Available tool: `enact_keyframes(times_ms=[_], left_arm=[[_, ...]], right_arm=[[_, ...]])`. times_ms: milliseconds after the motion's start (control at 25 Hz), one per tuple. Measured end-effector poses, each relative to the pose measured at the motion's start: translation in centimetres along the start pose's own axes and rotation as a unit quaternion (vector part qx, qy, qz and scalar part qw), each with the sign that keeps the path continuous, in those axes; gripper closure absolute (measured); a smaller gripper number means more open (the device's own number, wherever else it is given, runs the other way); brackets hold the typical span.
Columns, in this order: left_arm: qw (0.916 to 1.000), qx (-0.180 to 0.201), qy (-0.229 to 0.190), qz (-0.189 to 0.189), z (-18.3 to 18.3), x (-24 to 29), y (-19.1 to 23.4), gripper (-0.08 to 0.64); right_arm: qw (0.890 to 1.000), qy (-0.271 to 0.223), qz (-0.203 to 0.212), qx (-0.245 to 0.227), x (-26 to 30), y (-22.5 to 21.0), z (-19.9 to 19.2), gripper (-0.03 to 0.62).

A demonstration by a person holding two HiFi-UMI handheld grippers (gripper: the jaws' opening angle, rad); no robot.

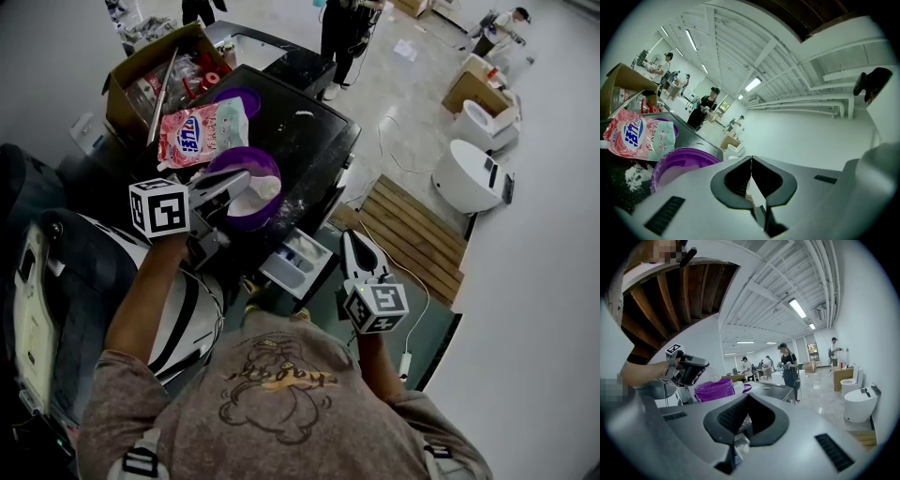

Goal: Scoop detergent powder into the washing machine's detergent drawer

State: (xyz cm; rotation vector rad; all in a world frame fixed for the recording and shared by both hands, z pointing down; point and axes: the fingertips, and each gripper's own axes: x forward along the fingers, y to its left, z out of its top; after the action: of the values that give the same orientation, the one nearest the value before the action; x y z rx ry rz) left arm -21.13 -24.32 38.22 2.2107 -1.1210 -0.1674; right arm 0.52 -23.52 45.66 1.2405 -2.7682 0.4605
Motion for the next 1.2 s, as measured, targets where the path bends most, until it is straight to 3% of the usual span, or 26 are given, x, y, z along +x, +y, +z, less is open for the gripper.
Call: enact_keyframes(times_ms=[400, 760, 1200], left_arm=[[0.9995, 0.001, 0.016, -0.029, -2.2, 4.1, -3.0, 0.537], [0.9991, -0.002, 0.032, -0.029, -6.4, 6.2, -4.9, 0.537], [0.9986, -0.024, 0.044, -0.014, -11.4, 6.8, -4.1, 0.537]], right_arm=[[0.999, -0.001, -0.043, 0.002, -2.5, -2.7, -0.3, 0.592], [0.997, 0.003, -0.074, 0.004, -4.7, -4.3, -1.0, 0.592], [0.994, 0.015, -0.105, 0.015, -7.2, -5.4, -2.9, 0.592]])
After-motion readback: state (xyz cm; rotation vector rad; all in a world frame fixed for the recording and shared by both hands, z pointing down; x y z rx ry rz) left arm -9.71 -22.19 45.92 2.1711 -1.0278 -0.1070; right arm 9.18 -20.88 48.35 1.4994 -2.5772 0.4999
